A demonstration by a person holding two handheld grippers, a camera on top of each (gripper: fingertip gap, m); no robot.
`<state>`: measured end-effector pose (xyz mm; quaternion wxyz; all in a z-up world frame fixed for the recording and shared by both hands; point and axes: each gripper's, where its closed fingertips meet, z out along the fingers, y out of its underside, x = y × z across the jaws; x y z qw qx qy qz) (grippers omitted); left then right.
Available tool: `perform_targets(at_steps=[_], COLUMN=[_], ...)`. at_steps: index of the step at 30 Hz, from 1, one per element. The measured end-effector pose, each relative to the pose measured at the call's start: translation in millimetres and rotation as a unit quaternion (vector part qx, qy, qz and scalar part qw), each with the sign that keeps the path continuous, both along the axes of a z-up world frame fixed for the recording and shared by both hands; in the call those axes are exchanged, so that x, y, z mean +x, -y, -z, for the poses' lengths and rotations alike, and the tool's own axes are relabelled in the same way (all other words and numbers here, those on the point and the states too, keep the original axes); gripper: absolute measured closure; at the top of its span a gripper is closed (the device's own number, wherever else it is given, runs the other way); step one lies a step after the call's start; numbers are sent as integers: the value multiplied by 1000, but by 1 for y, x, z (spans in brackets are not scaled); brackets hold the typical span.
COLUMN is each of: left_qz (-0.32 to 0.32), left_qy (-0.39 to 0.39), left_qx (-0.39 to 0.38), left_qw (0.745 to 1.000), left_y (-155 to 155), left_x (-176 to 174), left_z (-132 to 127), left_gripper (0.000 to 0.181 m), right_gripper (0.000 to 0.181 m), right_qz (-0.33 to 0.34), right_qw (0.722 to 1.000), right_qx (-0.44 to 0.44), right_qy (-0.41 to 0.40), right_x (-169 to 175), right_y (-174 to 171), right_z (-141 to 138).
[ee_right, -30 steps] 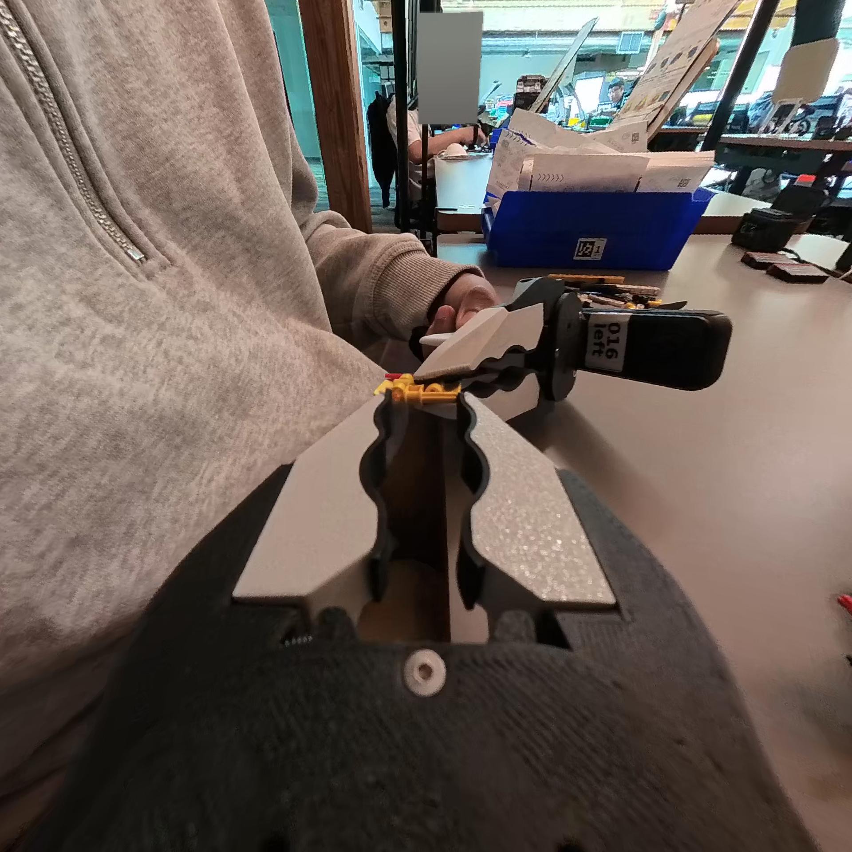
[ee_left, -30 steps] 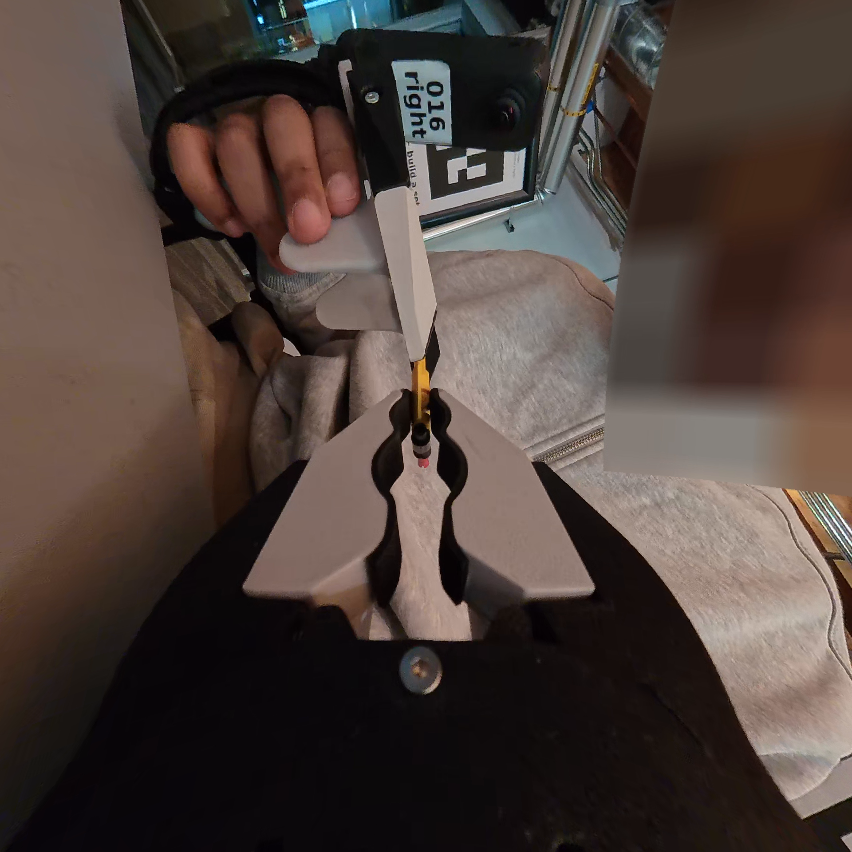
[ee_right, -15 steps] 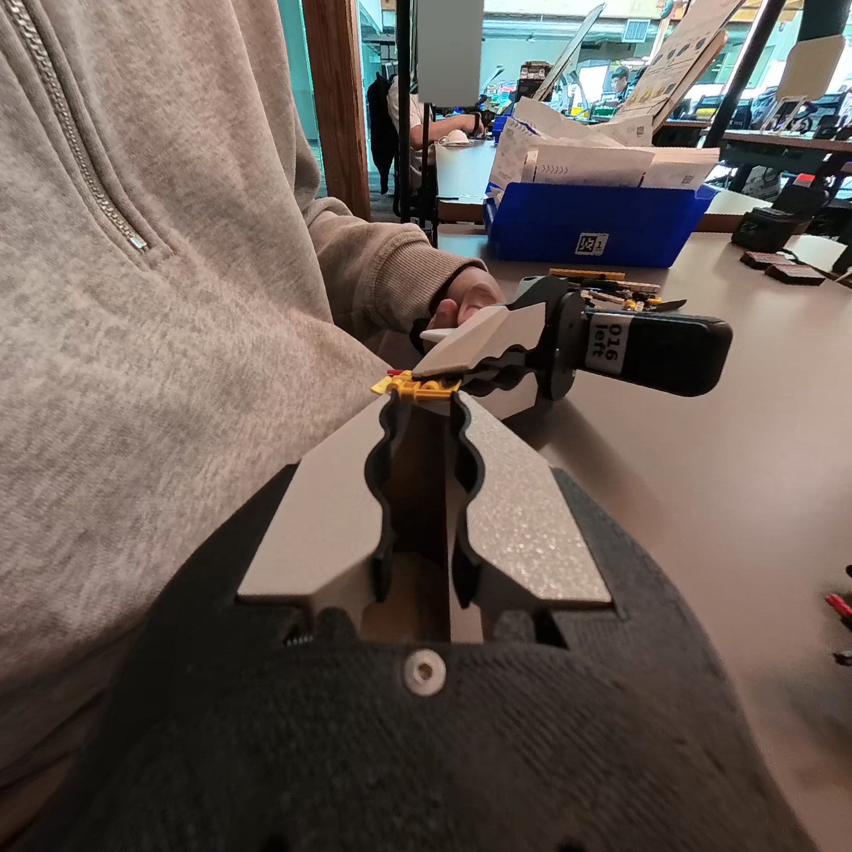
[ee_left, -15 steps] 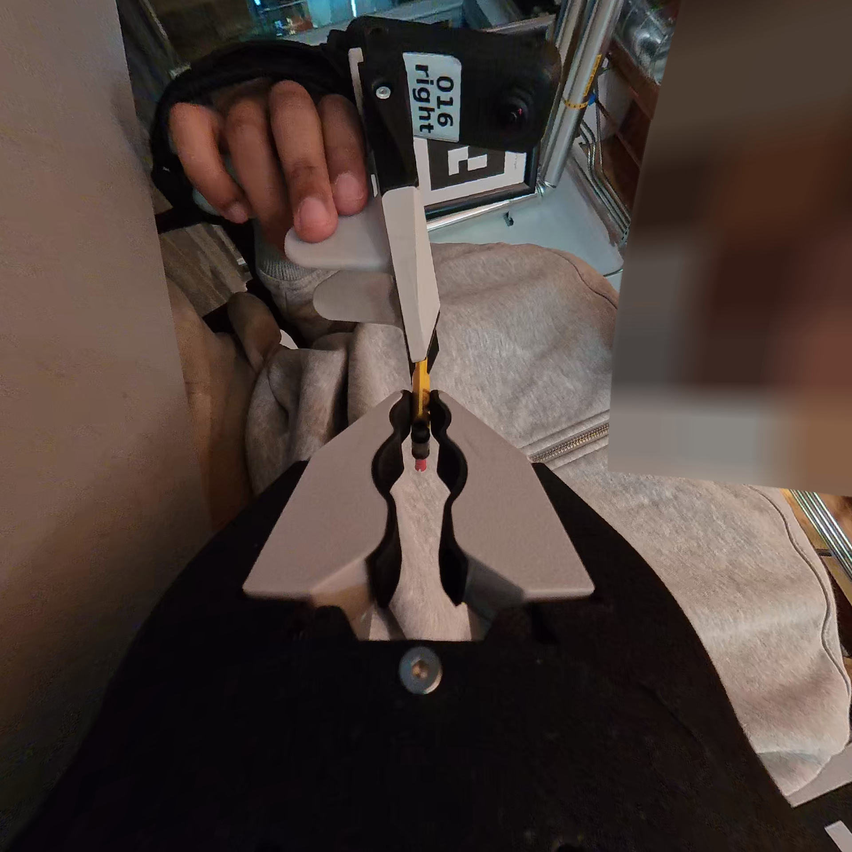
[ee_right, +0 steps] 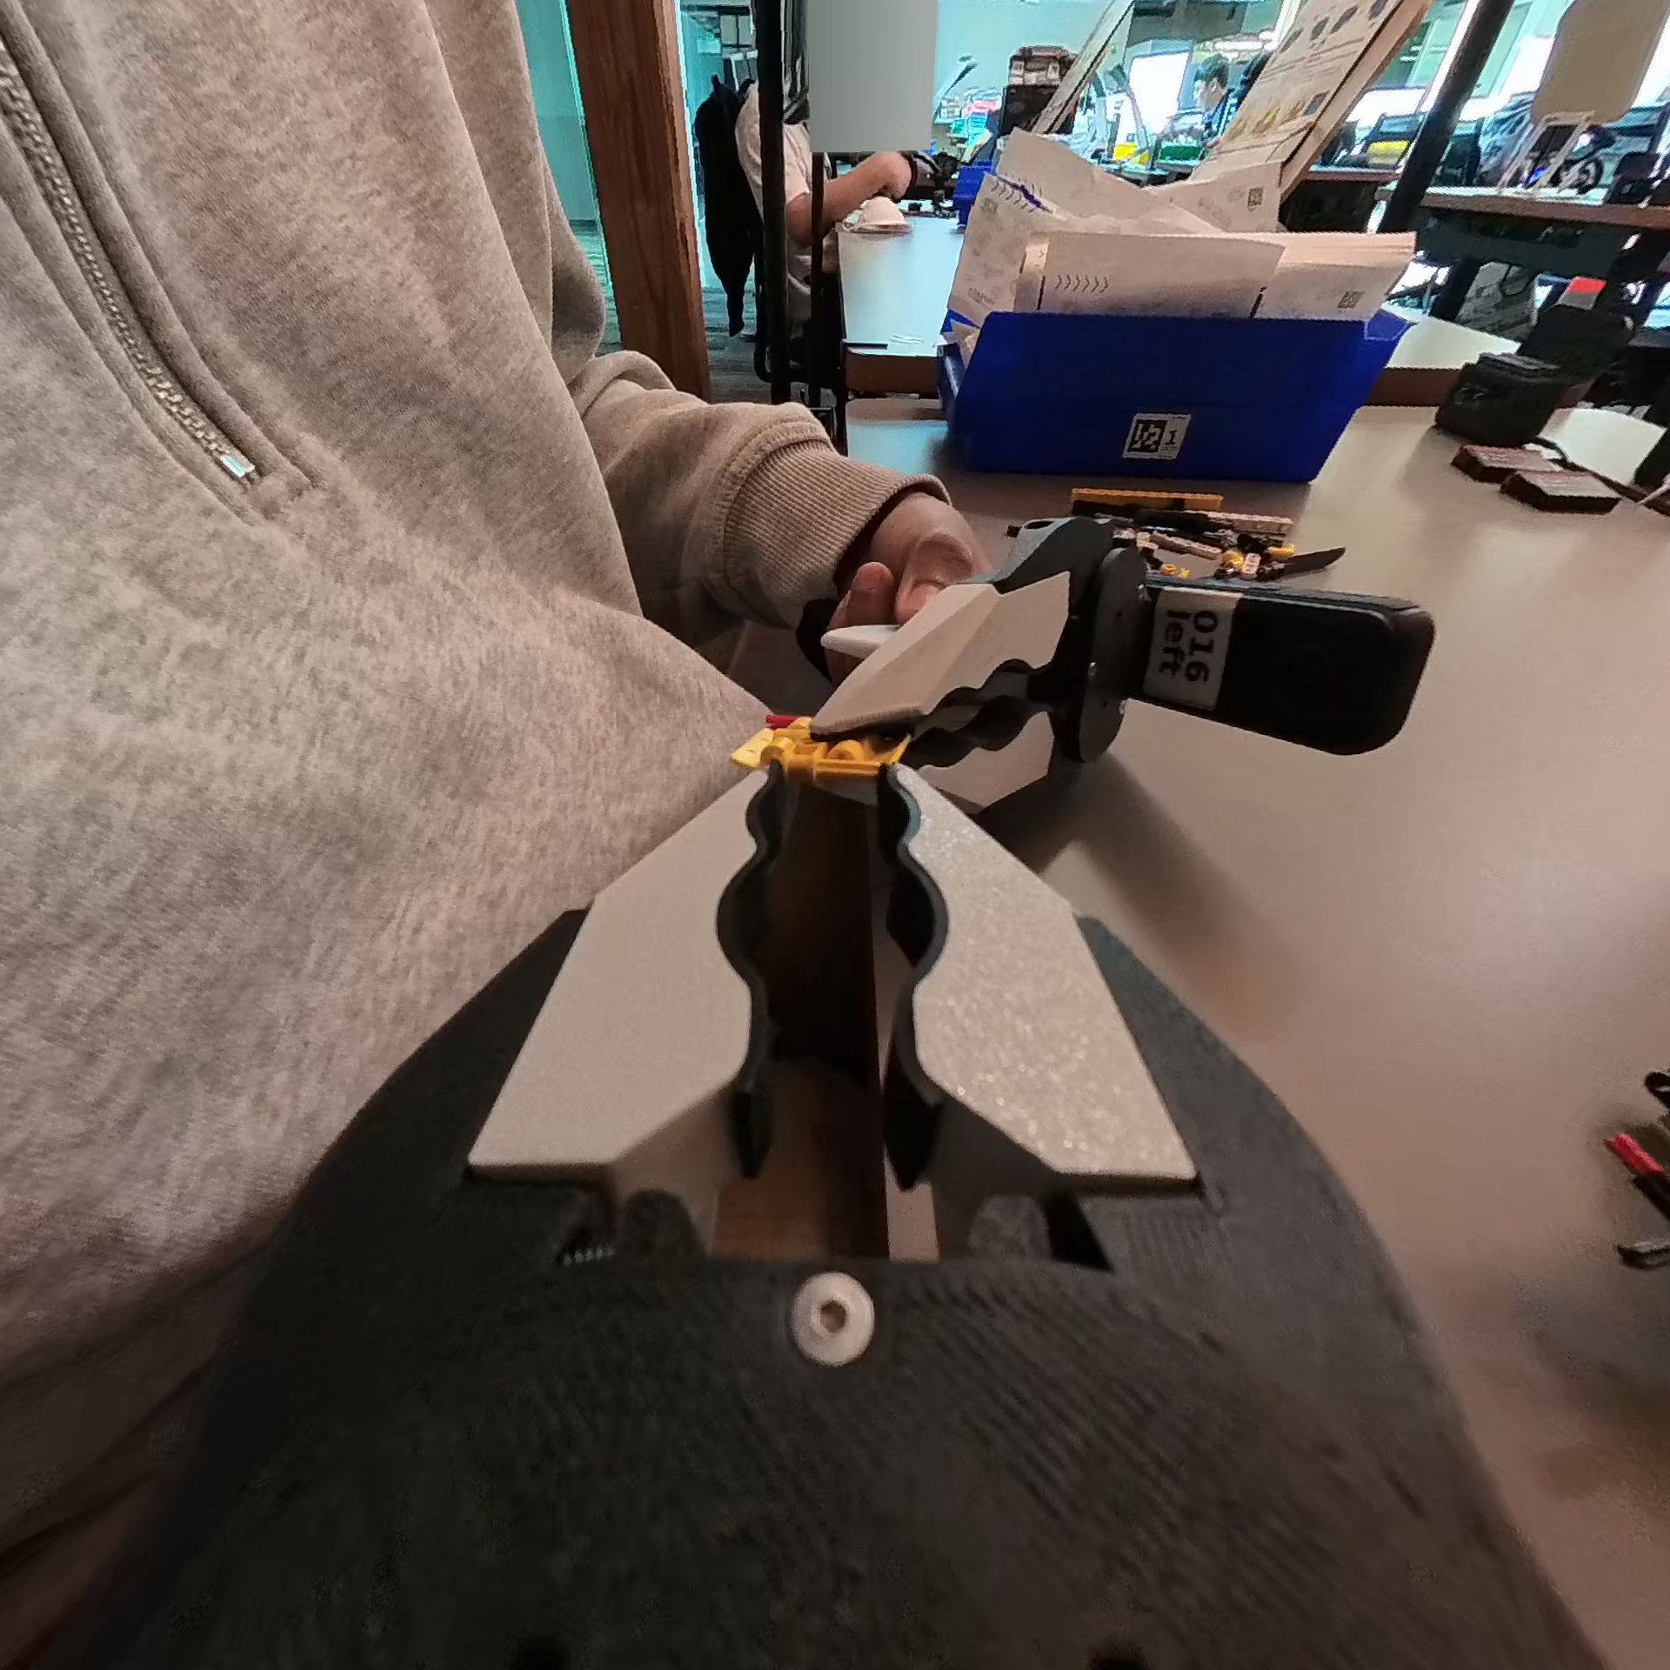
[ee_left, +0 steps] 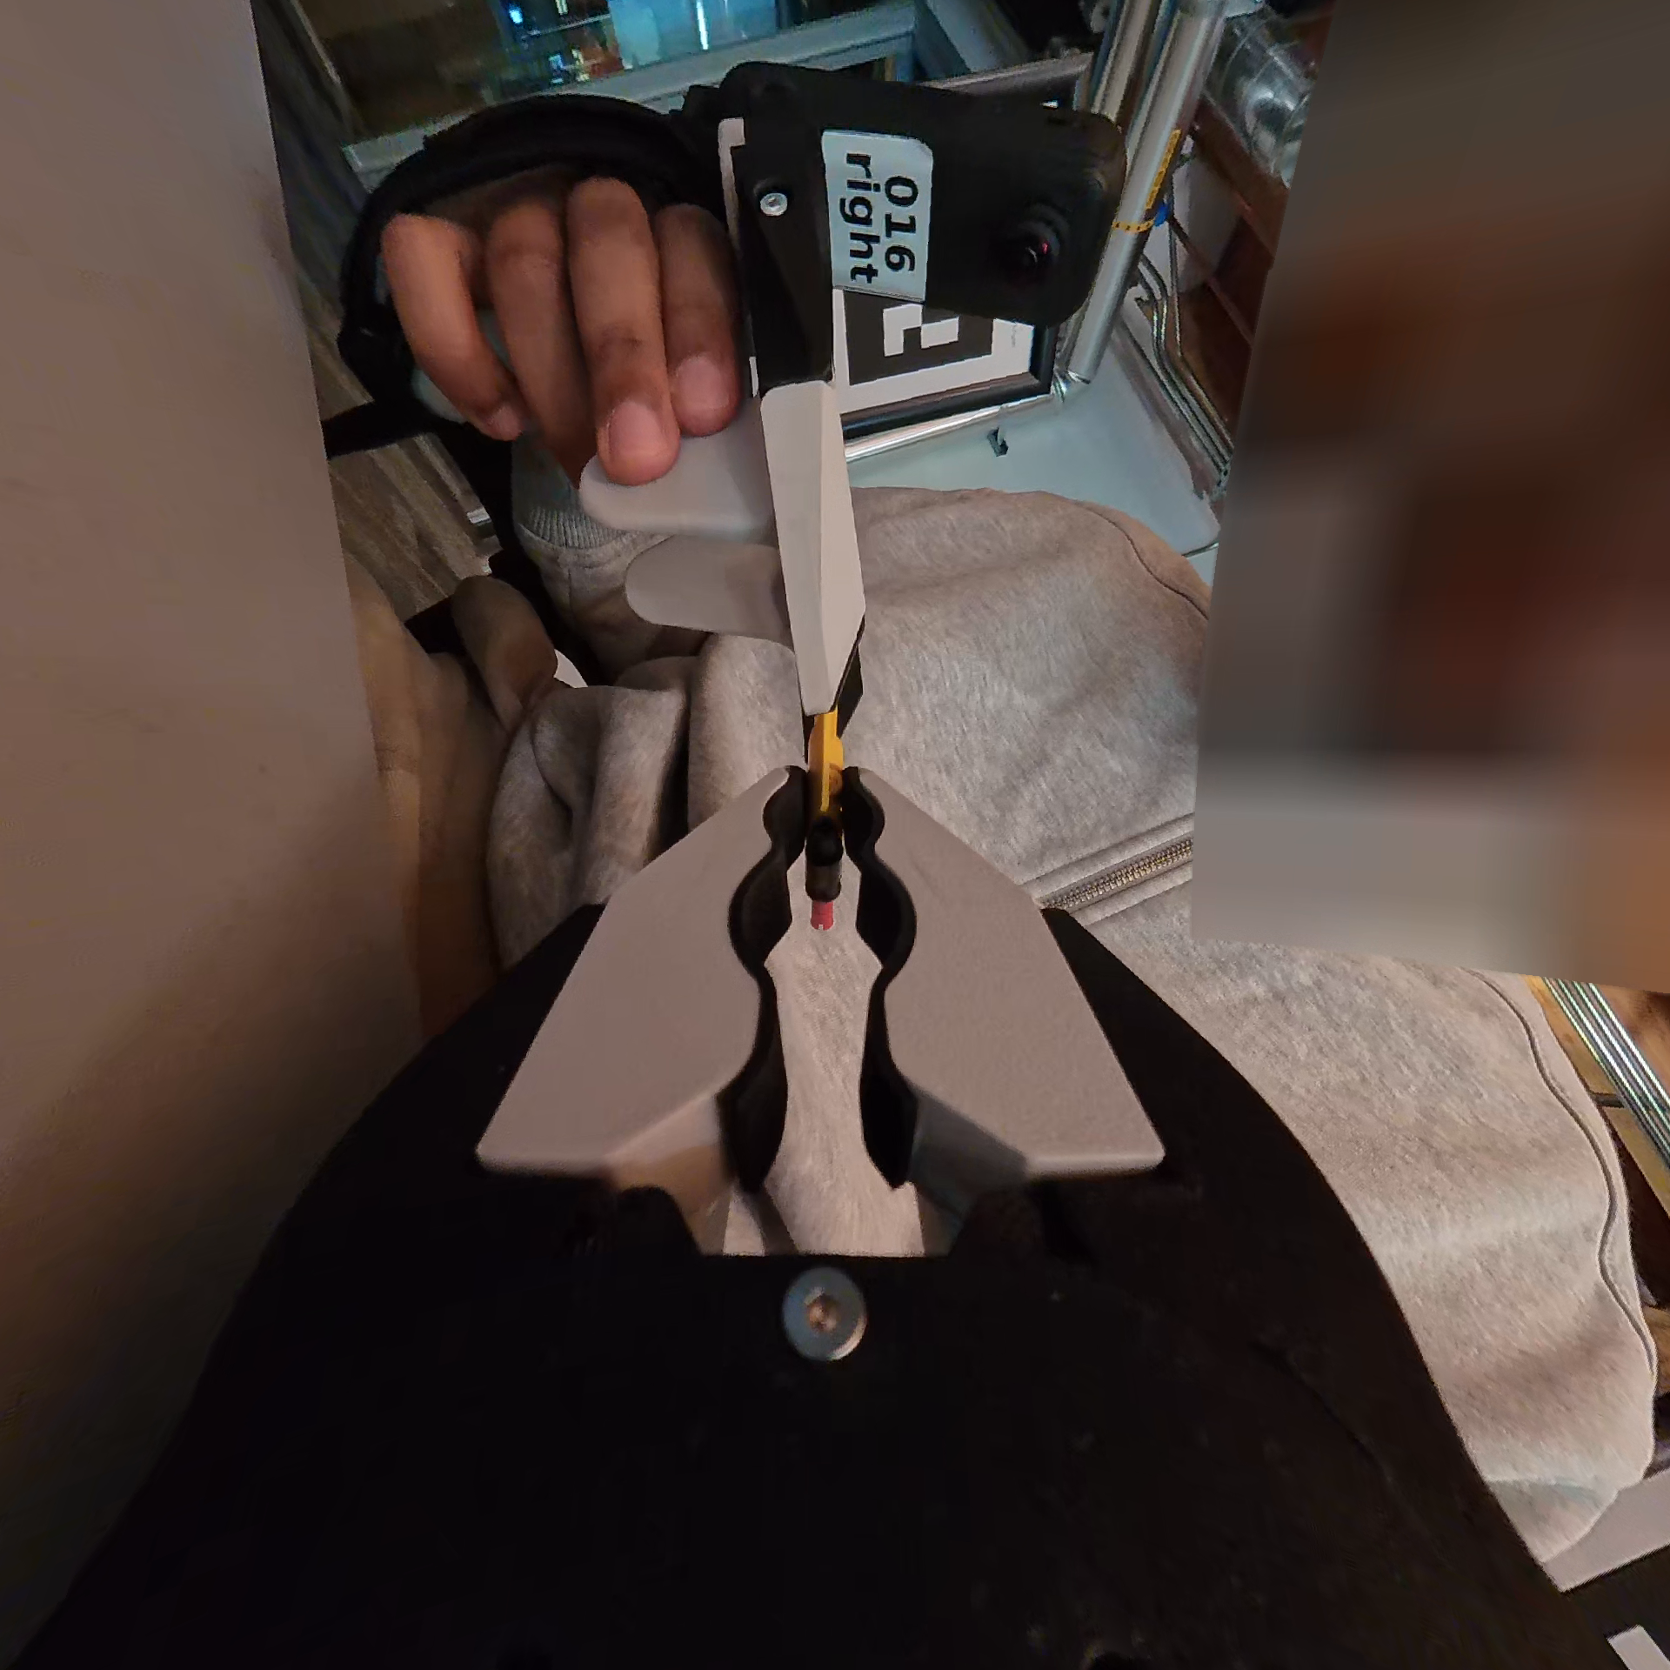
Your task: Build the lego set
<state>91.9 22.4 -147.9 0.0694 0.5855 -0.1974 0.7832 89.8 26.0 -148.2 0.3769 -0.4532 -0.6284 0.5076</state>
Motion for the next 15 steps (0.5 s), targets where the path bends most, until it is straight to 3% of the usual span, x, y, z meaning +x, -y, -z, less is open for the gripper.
perform_targets(at_steps=[15], left_qz=[-3], left_qy=[-2], left_qx=[-4], left_qw=[1000], left_y=[-1], left_x=[0], left_z=[1], left_gripper=[178], right_gripper=[164], right_qz=[0], right_qw=[1000], right_qx=[-3], right_qy=[7], right_x=[0], right_y=[1], right_z=[2])
